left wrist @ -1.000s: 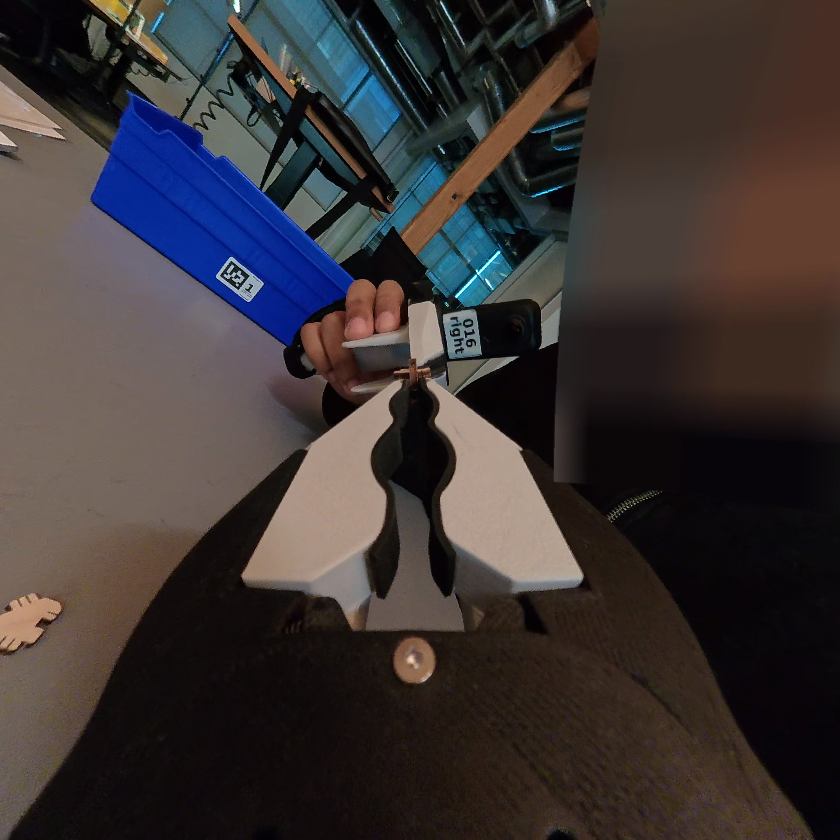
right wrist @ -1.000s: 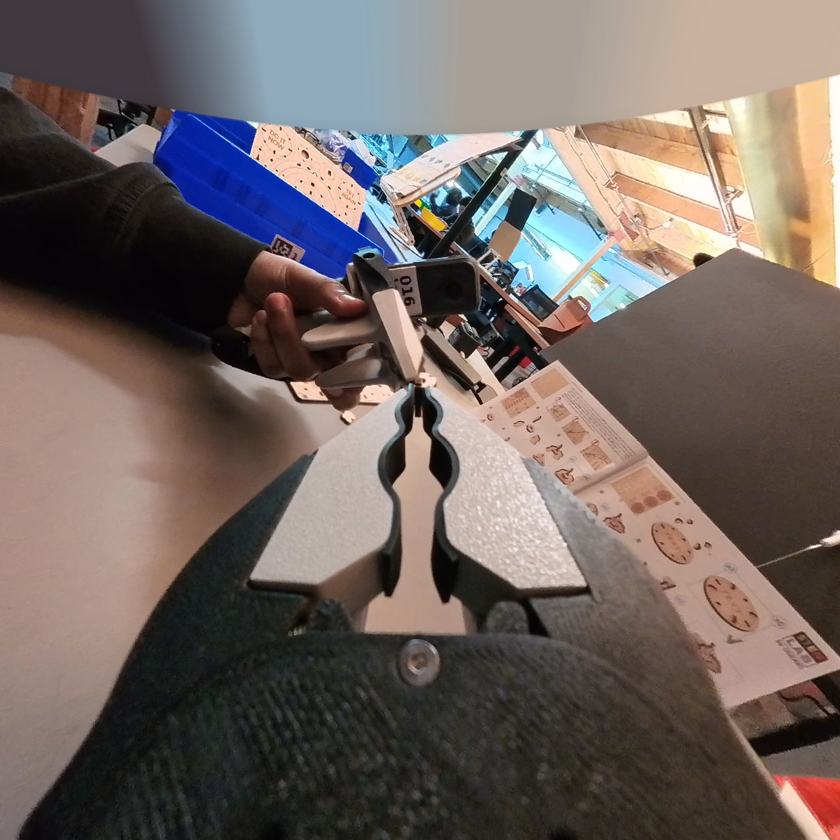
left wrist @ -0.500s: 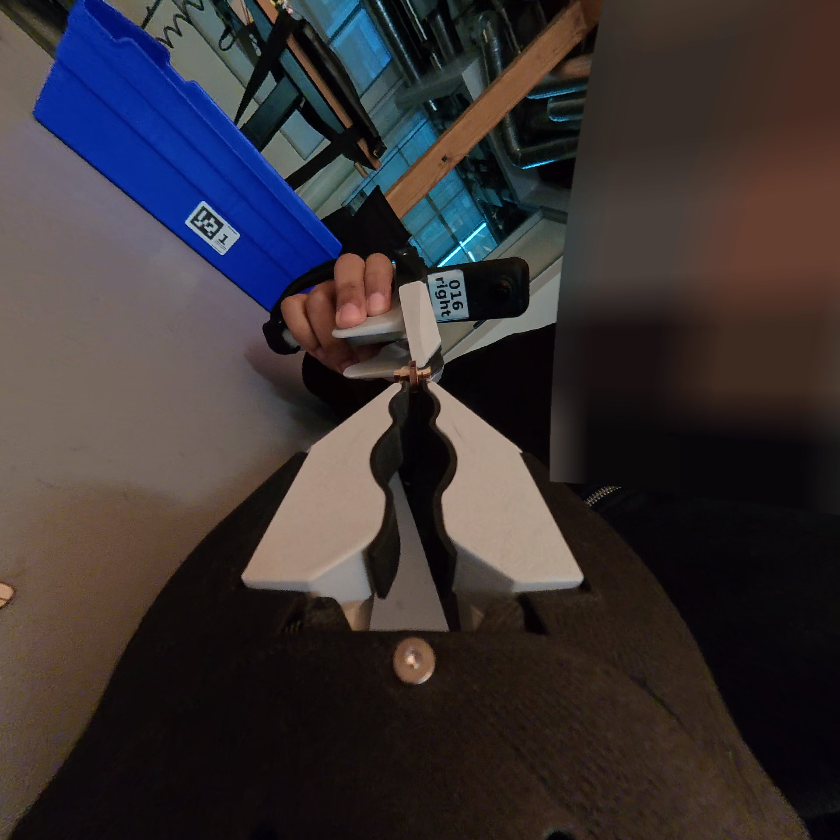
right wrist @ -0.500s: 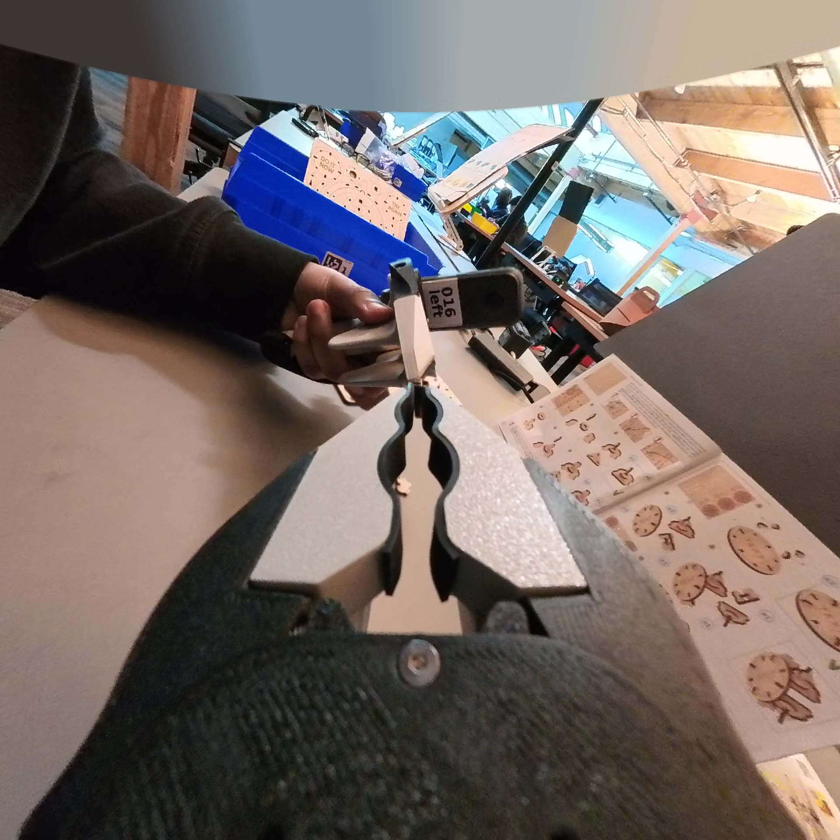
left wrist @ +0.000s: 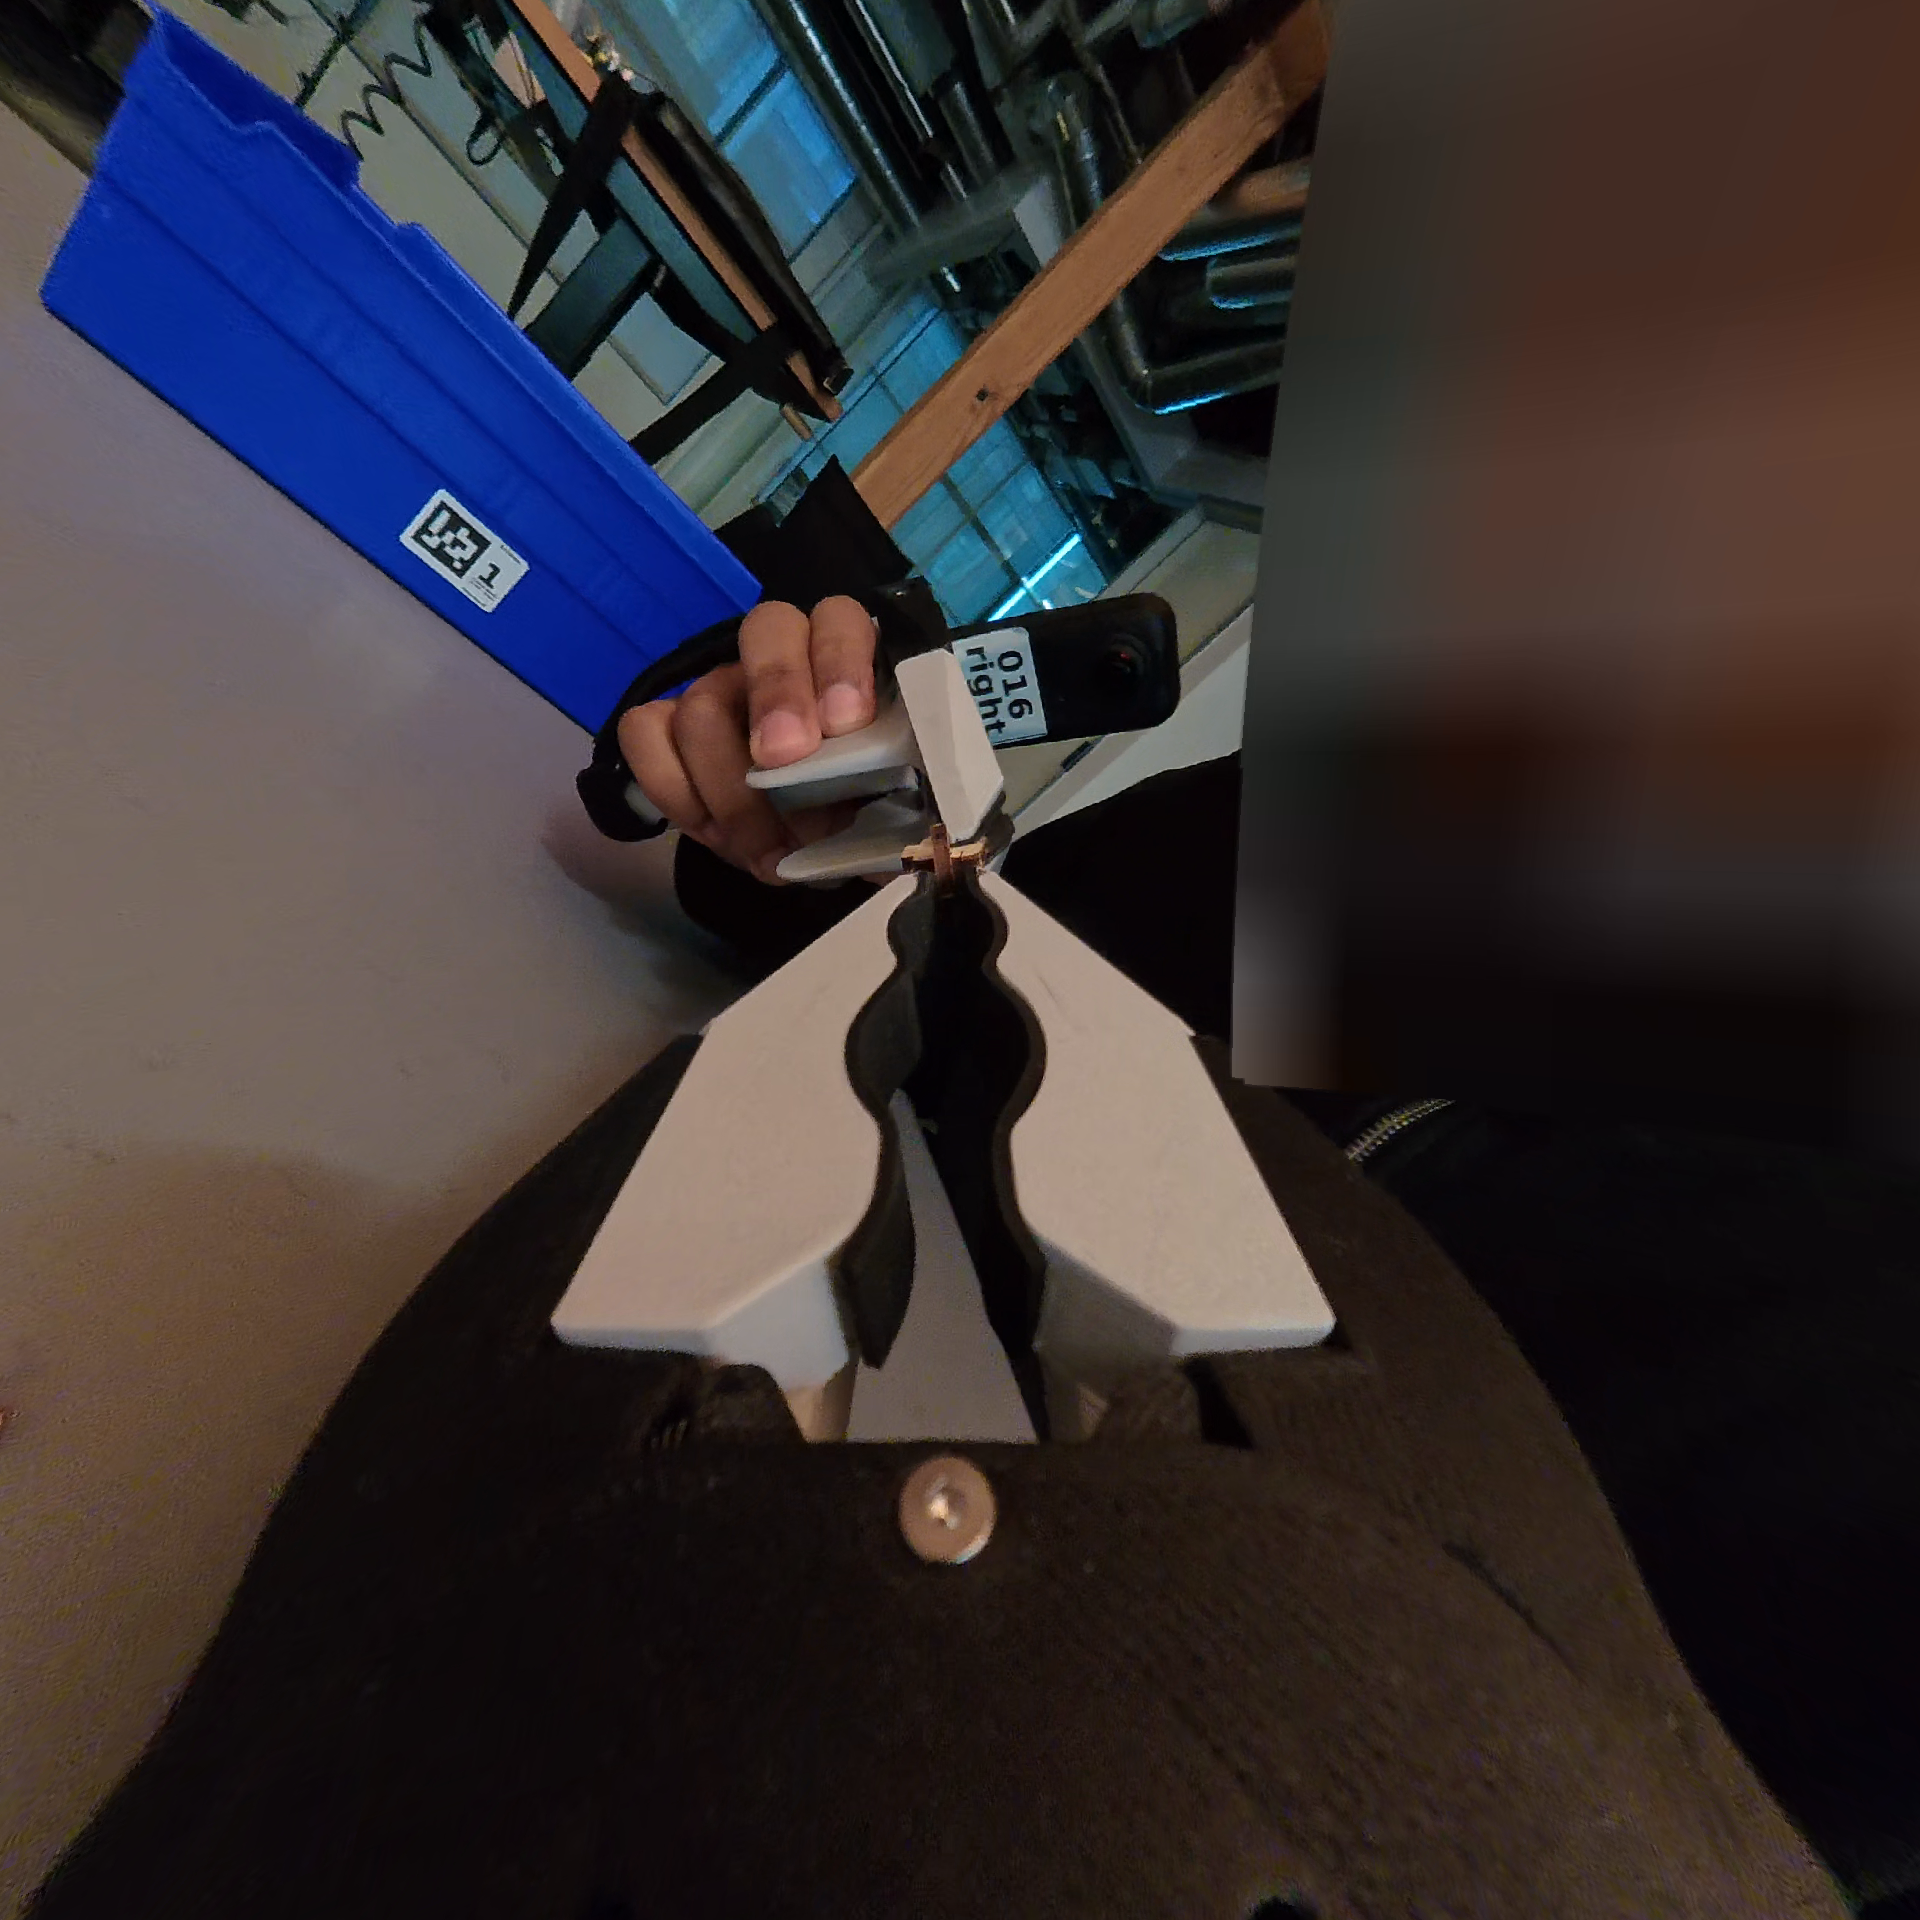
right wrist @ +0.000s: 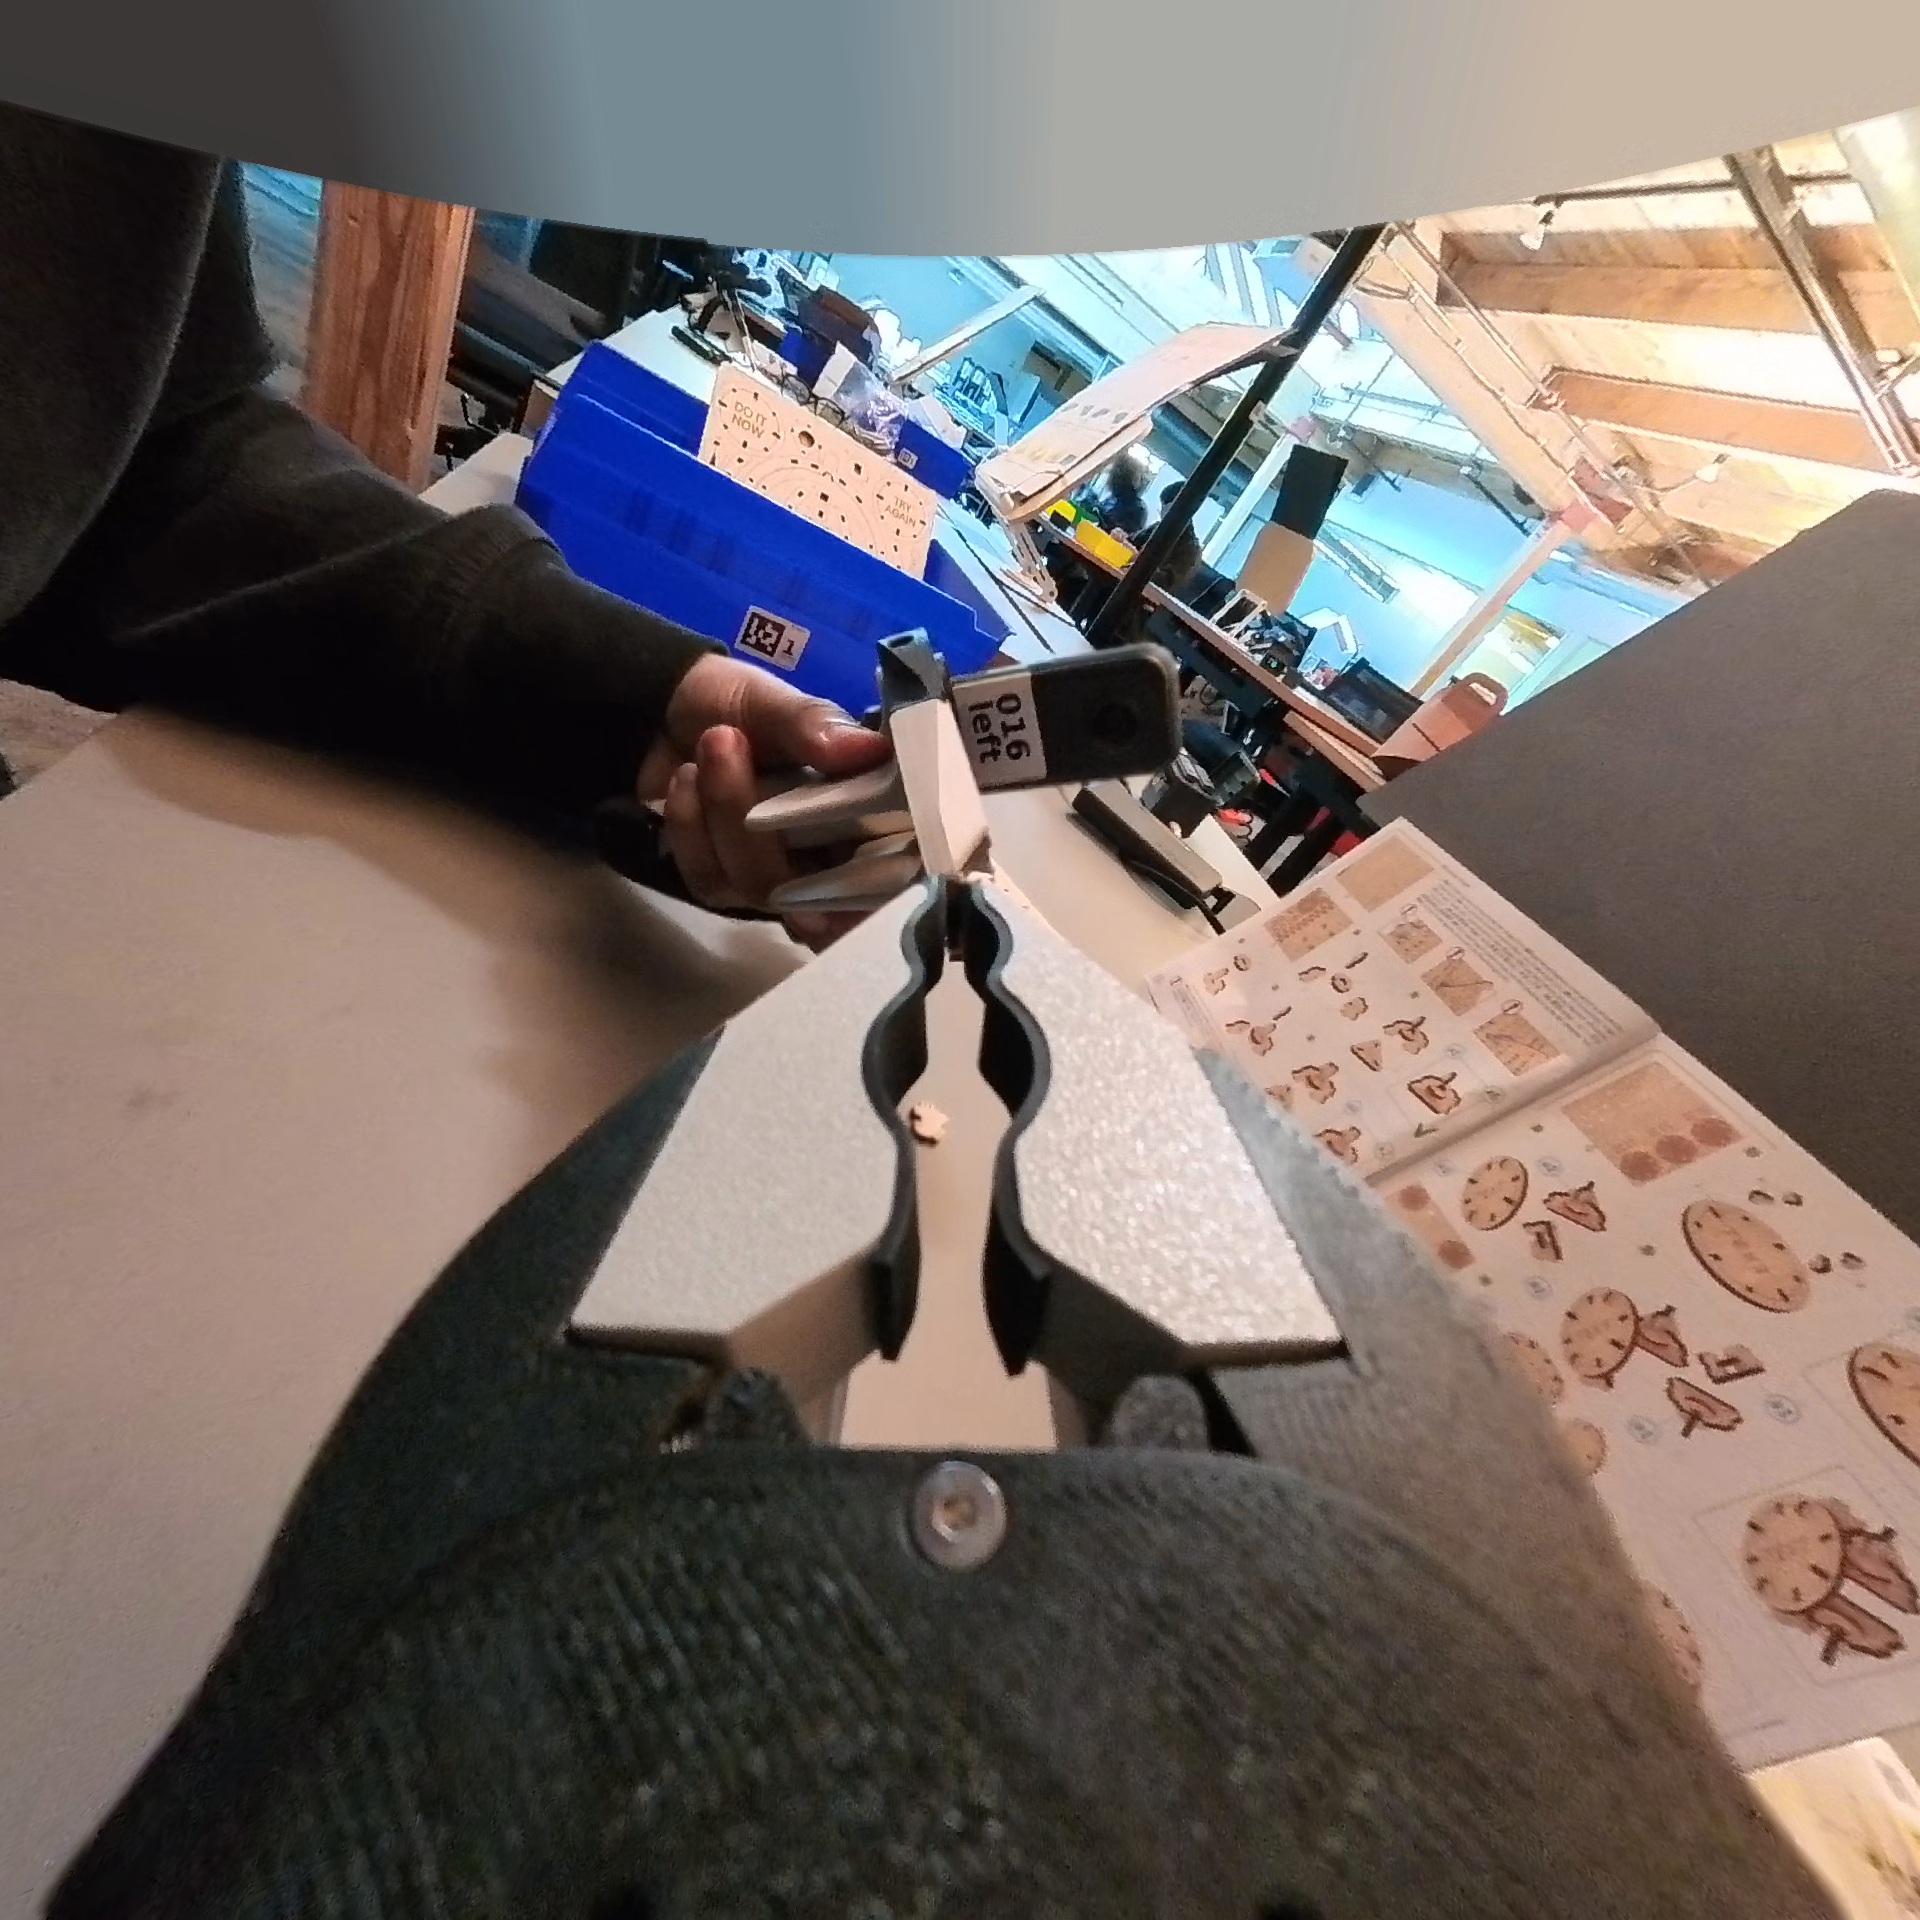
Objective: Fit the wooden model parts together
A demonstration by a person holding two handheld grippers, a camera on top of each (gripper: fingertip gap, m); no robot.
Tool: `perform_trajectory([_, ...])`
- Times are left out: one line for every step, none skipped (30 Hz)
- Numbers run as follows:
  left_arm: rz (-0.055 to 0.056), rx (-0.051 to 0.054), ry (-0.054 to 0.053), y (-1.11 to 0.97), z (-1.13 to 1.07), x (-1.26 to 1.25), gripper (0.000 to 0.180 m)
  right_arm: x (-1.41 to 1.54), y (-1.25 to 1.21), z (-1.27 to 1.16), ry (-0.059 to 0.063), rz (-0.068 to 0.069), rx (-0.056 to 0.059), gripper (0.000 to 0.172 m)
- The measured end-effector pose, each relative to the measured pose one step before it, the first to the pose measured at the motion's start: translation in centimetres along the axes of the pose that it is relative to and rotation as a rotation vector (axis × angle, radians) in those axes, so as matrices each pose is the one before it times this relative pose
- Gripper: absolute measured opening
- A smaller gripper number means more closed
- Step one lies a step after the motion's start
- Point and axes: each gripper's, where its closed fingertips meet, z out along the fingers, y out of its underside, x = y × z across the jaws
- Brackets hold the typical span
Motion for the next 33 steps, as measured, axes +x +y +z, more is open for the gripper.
perform_trajectory([0.0149,0.0011,-0.0127,-0.036,-0.006,-0.119,0.003,0.078,0.124,-0.009,0.0043,-0.0088,-0.0042,0.001])
perform_trajectory([0.0115,0.0038,-0.0147,-0.125,-0.035,-0.128,0.002,0.119,0.077,0.021,0.0125,-0.0139,-0.0031,0.001])
perform_trajectory([0.0129,0.0021,-0.0145,-0.106,-0.017,-0.065,0.002,0.115,0.014,0.040,0.0183,-0.0188,0.0010,0.001])
perform_trajectory([0.0185,-0.0011,-0.0155,-0.081,-0.002,-0.006,0.002,0.114,-0.041,0.009,0.0179,-0.0147,0.0037,0.001])
perform_trajectory([0.0234,-0.0027,-0.0148,-0.051,0.018,0.060,0.002,0.100,-0.081,-0.006,0.0128,-0.0091,0.0014,0.001])
perform_trajectory([0.0222,-0.0027,-0.0073,-0.045,0.029,0.153,0.002,0.094,-0.098,-0.021,0.0087,-0.0055,0.0003,0.003])
perform_trajectory([0.0196,-0.0015,-0.0050,-0.041,0.022,0.147,0.002,0.247,-0.083,-0.031,0.0139,-0.0001,-0.0011,0.009])
perform_trajectory([0.0190,-0.0016,-0.0103,-0.038,-0.002,0.031,0.002,0.187,-0.018,-0.078,0.0066,0.0037,-0.0017,0.014])
perform_trajectory([0.0211,0.0015,-0.0147,-0.064,-0.041,-0.069,0.002,0.106,0.024,-0.075,-0.0013,0.0080,-0.0018,0.017])
perform_trajectory([0.0201,0.0029,-0.0107,-0.102,-0.059,-0.032,0.003,-0.011,0.036,-0.044,-0.0060,0.0084,-0.0016,0.017])
perform_trajectory([0.0217,0.0110,-0.0089,-0.205,-0.094,0.001,0.003,-0.052,0.045,-0.007,-0.0052,0.0039,-0.0018,0.019])
perform_trajectory([0.0263,0.0129,-0.0109,-0.239,-0.103,-0.007,0.002,-0.091,0.046,0.034,-0.0044,-0.0024,-0.0036,0.020])
perform_trajectory([0.0331,0.0060,-0.0077,-0.147,-0.084,0.084,0.002,-0.120,0.059,0.049,-0.0037,-0.0077,-0.0055,0.019])
perform_trajectory([0.0403,0.0028,-0.0089,-0.102,-0.062,0.116,0.002,-0.115,0.094,0.050,-0.0023,-0.0132,-0.0090,0.017])
perform_trajectory([0.0419,-0.0038,-0.0190,0.000,-0.024,-0.027,0.002,0.005,0.059,0.026,0.0055,-0.0163,-0.0083,0.017])
perform_trajectory([0.0427,-0.0124,-0.0139,0.128,0.020,0.060,0.002,0.037,-0.005,-0.030,0.0057,-0.0156,-0.0040,0.015])
perform_trajectory([0.0435,-0.0106,-0.0136,0.093,0.037,0.084,0.003,0.046,-0.031,-0.040,0.0041,-0.0115,-0.0018,0.012])
perform_trajectory([0.0398,-0.0079,-0.0104,0.059,0.034,0.120,0.003,0.057,-0.057,-0.055,0.0052,-0.0102,-0.0007,0.010])
perform_trajectory([0.0304,-0.0087,-0.0071,0.077,0.041,0.110,0.003,0.049,-0.070,-0.052,0.0048,-0.0118,0.0003,0.007])
perform_trajectory([0.0232,-0.0083,-0.0072,0.072,0.031,0.057,0.004,0.040,-0.008,-0.053,0.0046,-0.0121,-0.0029,0.005])
perform_trajectory([0.0239,-0.0073,-0.0084,0.088,0.043,0.021,0.004,0.050,0.028,-0.032,0.0046,-0.0121,-0.0041,0.002])
perform_trajectory([0.0243,-0.0066,-0.0115,0.082,0.045,-0.018,0.004,-0.013,0.055,-0.029,0.0013,-0.0113,-0.0040,0.002])
perform_trajectory([0.0201,-0.0062,-0.0102,0.083,0.021,-0.025,0.004,-0.023,0.074,-0.010,0.0010,-0.0091,-0.0049,0.001])
perform_trajectory([0.0104,-0.0063,-0.0063,0.084,0.002,-0.028,0.004,-0.031,0.072,-0.002,0.0006,-0.0078,-0.0044,0.001])
perform_trajectory([0.0028,-0.0040,-0.0011,0.057,0.003,0.005,0.004,-0.037,0.054,0.009,-0.0002,-0.0067,-0.0032,0.001])
perform_trajectory([-0.0059,0.0006,0.0017,0.024,0.011,-0.006,0.004,-0.023,0.018,0.009,0.0004,-0.0026,-0.0004,0.001])
perform_trajectory([-0.0176,0.0018,0.0032,0.021,0.022,-0.064,0.004,0.025,0.070,0.008,0.0007,0.0011,-0.0036,0.001])
perform_trajectory([-0.0230,0.0004,0.0051,0.078,0.058,-0.069,0.004,0.028,0.109,-0.012,0.0007,-0.0010,-0.0051,0.001])
perform_trajectory([-0.0178,-0.0006,0.0064,0.106,0.042,-0.031,0.004,-0.002,0.080,-0.002,-0.0015,0.0014,-0.0030,0.001])
perform_trajectory([-0.0084,-0.0039,0.0023,0.144,0.054,-0.051,0.004,0.015,0.052,0.004,-0.0003,0.0031,-0.0021,0.001])
perform_trajectory([-0.0025,-0.0100,-0.0021,0.213,0.076,-0.080,0.004,0.022,0.048,0.019,0.0024,-0.0012,-0.0038,0.001])
perform_trajectory([0.0036,-0.0206,-0.0054,0.368,0.176,-0.079,0.004,-0.023,0.042,0.039,0.0001,-0.0031,-0.0031,0.001])
perform_trajectory([0.0097,-0.0278,-0.0077,0.495,0.252,-0.047,0.004,-0.147,0.055,0.070,-0.0075,0.0003,-0.0038,0.001])
